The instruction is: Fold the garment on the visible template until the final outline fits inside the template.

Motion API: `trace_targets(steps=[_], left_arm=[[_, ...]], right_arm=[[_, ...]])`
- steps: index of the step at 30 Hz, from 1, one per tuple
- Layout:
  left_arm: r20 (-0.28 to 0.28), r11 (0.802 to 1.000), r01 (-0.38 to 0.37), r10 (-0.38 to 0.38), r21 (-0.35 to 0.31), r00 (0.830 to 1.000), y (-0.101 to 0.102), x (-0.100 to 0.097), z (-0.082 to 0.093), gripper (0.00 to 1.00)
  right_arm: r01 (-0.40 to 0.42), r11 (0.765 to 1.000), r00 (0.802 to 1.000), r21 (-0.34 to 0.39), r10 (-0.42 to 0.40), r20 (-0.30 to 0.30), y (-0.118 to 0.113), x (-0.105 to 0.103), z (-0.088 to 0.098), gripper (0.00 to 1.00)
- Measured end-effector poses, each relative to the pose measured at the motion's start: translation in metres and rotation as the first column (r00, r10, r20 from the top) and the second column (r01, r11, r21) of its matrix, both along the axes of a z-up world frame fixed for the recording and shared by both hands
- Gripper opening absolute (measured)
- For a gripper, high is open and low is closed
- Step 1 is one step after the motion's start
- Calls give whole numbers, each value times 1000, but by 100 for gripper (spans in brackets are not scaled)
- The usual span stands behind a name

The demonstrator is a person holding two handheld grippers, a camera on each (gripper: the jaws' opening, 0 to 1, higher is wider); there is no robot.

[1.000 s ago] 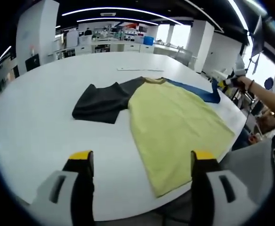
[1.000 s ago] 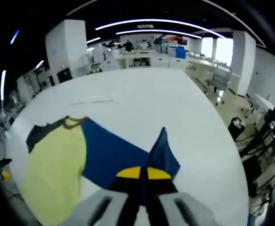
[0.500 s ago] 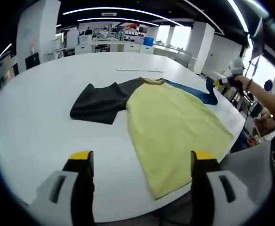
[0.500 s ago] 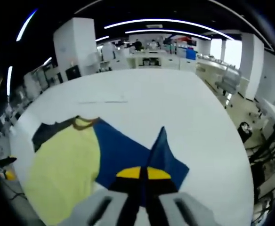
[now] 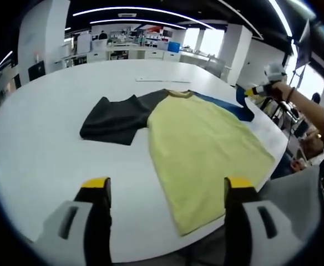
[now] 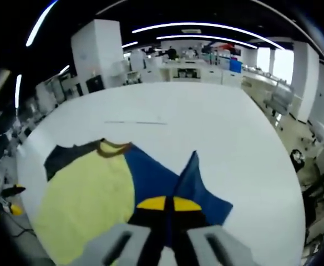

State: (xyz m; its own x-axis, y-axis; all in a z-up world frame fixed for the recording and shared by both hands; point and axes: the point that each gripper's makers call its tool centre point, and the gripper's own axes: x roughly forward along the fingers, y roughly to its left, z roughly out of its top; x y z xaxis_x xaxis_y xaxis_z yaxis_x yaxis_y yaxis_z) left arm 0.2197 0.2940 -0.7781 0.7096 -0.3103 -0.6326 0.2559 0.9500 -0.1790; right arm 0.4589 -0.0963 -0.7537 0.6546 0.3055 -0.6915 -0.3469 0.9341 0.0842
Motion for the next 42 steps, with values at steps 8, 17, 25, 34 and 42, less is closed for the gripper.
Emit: trace_targets(steps=[8, 17, 25, 34, 42], left_arm=[[1, 1000, -1, 1, -2, 1000, 2, 1, 0, 81], [-5, 1000, -10, 9, -11, 1000, 3, 0, -2, 80], [-2, 1000, -13, 13, -21, 1000, 3, 1, -2, 80], [-8, 1000, -10, 10, -18, 1000, 4, -2, -4, 80], [-8, 1000, -8, 8, -22, 1000, 5, -2, -3, 80]], right_arm=[[-38, 999, 999, 15, 38, 8, 22, 6, 5, 0], [-88, 996, 996, 8, 88, -1, 44, 12, 6, 0], [-127, 992, 992, 5, 127, -1, 62, 16, 8, 0], [-160, 987, 987, 9, 160, 1, 82, 16, 12, 0], [-205, 979, 979, 2, 205, -1, 103, 12, 12, 0]])
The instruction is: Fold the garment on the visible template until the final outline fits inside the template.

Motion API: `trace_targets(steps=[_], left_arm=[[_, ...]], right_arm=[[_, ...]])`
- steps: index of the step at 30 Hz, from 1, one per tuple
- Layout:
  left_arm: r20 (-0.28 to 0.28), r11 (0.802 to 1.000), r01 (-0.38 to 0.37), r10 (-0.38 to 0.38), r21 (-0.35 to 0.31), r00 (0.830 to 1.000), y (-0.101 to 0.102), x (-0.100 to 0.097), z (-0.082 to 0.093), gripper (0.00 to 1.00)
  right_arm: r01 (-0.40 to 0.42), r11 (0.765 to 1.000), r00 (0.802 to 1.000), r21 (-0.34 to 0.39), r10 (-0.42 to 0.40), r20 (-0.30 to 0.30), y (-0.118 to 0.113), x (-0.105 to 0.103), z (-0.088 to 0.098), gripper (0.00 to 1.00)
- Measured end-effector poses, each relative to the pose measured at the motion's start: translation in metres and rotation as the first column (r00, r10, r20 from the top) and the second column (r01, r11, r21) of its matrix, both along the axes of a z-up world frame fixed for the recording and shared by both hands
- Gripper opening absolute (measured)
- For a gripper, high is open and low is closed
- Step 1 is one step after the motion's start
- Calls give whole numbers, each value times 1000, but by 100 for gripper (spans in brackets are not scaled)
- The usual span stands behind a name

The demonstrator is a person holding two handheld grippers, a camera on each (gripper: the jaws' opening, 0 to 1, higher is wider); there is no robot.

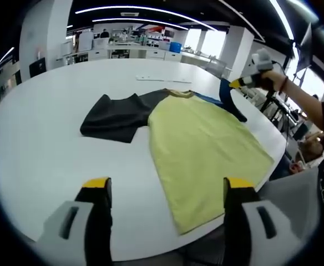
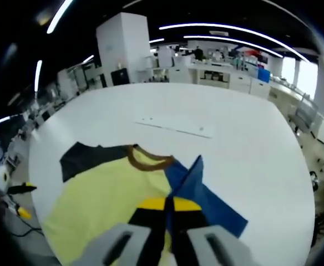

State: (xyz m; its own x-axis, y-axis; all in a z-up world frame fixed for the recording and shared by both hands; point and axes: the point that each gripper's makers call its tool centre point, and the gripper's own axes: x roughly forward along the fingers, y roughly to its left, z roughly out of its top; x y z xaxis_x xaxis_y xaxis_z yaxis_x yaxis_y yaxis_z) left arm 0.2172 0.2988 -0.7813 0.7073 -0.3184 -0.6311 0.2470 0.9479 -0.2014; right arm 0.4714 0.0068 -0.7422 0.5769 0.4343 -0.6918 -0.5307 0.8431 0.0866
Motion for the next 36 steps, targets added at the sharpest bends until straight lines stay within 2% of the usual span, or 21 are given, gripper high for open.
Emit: trace_targets(steps=[14, 24, 36], left_arm=[[0, 1000, -9, 9, -12, 1000, 4, -2, -1, 79], [-4, 1000, -14, 14, -14, 1000, 4, -2, -2, 78], [-6, 1000, -11, 11, -19, 1000, 4, 0, -3, 78]], right_arm=[[-66, 998, 998, -7, 66, 8, 31, 4, 5, 0], [-118, 993, 993, -23, 118, -6, 55, -1, 5, 0], [-160, 987, 987, -9, 160, -11, 84, -3, 7, 0]])
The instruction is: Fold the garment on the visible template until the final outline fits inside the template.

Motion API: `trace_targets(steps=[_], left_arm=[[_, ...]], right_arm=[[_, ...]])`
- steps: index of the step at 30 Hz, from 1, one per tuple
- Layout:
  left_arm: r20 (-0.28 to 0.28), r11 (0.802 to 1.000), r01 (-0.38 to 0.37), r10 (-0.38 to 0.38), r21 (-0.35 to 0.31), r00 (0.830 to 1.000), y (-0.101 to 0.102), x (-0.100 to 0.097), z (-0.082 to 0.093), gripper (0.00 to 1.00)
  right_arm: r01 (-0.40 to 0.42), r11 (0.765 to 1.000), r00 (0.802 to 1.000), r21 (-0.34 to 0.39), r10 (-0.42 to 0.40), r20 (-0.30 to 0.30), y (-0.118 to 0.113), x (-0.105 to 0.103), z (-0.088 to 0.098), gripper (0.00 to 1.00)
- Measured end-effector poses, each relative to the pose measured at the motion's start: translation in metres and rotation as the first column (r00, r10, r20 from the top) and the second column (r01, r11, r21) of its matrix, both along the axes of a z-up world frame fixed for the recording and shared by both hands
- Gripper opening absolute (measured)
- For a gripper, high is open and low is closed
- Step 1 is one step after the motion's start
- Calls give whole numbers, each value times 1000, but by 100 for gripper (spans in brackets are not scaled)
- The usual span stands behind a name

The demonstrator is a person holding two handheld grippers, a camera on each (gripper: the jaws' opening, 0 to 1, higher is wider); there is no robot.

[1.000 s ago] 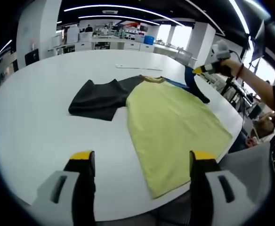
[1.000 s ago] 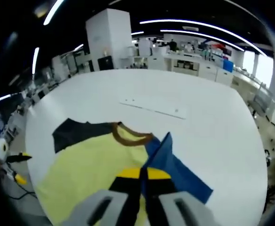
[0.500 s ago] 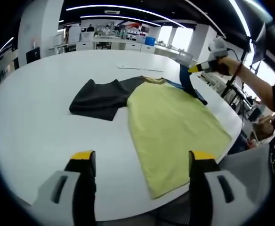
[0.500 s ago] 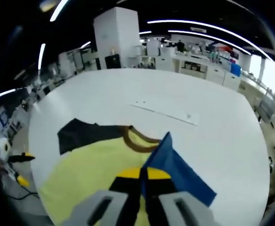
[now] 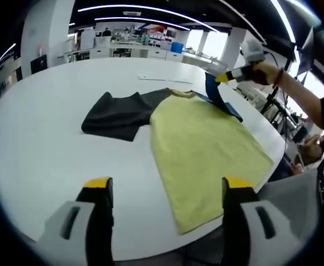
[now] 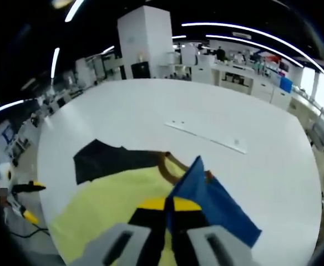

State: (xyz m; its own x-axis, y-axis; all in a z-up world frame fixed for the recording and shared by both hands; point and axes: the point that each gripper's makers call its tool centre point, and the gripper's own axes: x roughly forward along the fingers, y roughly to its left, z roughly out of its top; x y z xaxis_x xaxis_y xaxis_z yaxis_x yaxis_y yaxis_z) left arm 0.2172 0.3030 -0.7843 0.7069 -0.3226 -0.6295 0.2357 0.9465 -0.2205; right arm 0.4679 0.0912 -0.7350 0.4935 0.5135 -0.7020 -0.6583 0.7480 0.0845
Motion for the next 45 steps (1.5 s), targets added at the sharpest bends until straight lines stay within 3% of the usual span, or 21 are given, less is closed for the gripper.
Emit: trace_targets(steps=[25, 32, 45], left_arm=[[-20, 1000, 2, -2, 3, 1000, 1, -3, -5, 78], [-22, 1000, -10, 10, -1, 1000, 1, -1, -5, 78], [-32, 1000, -11, 11, -4, 999, 1, -3, -8, 77]], right_arm=[[-102, 995, 995, 23, 102, 3, 61, -3, 2, 0], [-102, 992, 995, 71, 102, 0, 79, -2, 7, 0], [-184, 980, 983, 78, 185, -11, 106, -27, 8, 0]])
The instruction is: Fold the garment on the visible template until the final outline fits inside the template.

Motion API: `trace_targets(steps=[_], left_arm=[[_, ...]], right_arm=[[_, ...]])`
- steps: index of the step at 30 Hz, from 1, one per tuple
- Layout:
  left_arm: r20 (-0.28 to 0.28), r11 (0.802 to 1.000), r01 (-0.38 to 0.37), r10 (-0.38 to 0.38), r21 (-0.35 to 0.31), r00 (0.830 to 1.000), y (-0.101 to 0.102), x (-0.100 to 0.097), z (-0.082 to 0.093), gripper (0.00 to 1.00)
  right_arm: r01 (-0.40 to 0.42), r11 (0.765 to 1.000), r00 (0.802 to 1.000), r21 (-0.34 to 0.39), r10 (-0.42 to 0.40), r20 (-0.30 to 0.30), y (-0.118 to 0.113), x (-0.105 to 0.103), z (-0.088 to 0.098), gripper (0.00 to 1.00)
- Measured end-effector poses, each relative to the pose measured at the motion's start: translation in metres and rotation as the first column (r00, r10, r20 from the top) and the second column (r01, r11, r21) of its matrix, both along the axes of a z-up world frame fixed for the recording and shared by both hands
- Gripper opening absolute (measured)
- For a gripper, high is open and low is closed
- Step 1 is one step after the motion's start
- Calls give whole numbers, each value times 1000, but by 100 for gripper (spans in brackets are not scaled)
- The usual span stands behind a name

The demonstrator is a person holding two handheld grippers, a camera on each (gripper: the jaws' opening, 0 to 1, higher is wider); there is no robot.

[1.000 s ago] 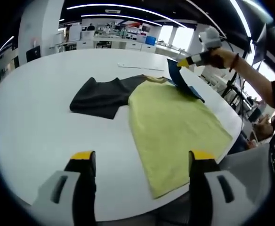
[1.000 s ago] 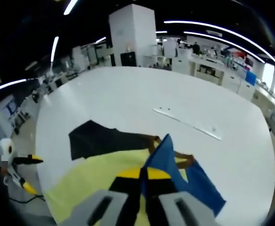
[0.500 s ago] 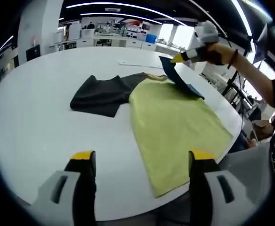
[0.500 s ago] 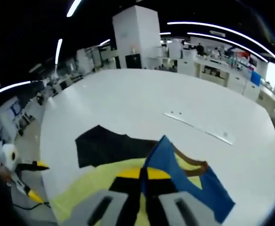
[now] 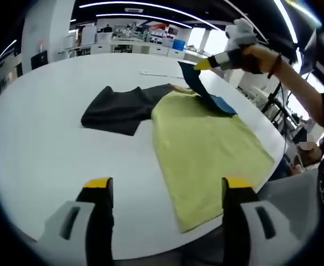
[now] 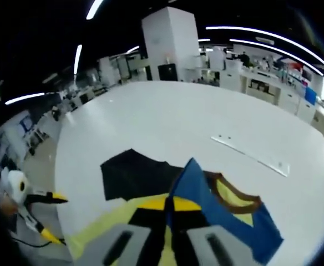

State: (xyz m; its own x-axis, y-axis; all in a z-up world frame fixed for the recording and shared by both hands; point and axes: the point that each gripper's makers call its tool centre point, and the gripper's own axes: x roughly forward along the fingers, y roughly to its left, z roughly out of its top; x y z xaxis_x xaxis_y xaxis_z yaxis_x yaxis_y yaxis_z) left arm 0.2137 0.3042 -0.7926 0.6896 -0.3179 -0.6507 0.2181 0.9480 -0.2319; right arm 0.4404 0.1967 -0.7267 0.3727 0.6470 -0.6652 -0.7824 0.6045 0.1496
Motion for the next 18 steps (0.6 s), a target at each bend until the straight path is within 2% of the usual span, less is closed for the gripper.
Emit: trace_targets(steps=[14, 18], left_arm=[[-2, 1000, -6, 6, -2, 1000, -1, 0, 0, 76], [-5, 1000, -9, 9, -3, 1000, -1, -1, -2, 75]], right_arm=[[-102, 995, 995, 15, 102, -17, 29, -29, -13, 0], [-123, 992, 992, -8, 123, -29, 31, -40, -25, 0]])
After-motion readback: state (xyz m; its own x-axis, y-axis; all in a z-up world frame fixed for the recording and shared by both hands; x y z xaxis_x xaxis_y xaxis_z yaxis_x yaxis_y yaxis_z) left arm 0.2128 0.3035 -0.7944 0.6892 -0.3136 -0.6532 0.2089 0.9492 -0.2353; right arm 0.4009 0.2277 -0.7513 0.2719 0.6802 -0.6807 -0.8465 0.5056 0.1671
